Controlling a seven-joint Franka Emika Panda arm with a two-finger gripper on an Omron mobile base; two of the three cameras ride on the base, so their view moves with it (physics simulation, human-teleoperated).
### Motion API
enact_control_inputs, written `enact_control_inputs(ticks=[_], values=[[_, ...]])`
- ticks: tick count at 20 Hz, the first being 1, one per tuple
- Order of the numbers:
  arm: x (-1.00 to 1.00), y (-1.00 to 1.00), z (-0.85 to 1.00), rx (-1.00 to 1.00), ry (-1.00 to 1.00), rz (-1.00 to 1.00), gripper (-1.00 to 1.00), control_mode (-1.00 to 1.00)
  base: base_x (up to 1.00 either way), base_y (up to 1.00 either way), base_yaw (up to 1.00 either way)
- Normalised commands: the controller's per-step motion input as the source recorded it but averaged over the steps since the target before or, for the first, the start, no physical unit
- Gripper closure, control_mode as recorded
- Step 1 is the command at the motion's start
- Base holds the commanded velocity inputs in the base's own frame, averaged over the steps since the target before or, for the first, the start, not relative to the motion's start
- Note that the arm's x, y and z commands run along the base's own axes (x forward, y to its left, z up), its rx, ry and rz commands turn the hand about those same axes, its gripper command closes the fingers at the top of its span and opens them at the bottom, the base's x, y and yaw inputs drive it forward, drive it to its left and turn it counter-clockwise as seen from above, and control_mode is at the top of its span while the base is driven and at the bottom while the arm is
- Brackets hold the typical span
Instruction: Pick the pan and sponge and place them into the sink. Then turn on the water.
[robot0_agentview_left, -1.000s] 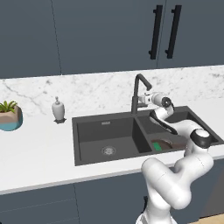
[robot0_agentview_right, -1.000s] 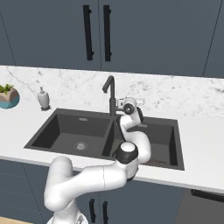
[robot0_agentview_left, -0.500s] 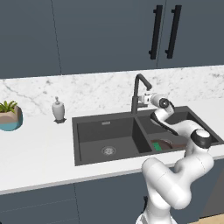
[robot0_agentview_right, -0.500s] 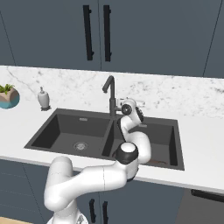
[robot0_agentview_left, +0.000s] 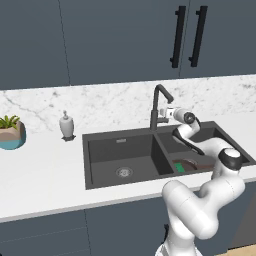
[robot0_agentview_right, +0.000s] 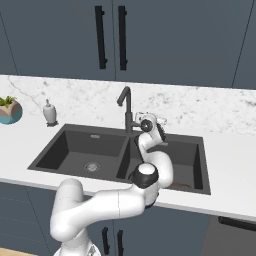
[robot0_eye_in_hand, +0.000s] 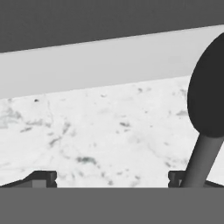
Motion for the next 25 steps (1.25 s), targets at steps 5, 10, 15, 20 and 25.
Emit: enact_control_inputs(ticks=[5,10,15,20,25], values=[[0.00,-0.96,0.00,0.10,0.00,0.00,-1.00,-1.00,0.00,0.00,0.00],[0.00,-0.95,0.00,0.10,0.00,0.00,-1.00,-1.00,0.00,0.00,0.00],[0.00,-0.93,0.00,0.10,0.00,0.00,-1.00,-1.00,0.00,0.00,0.00],[0.00,-0.82,-0.02,0.09,0.01,0.00,-1.00,-1.00,0.00,0.00,0.00],[0.00,-0.44,0.00,0.05,0.00,0.00,-1.00,-1.00,0.00,0.00,0.00]])
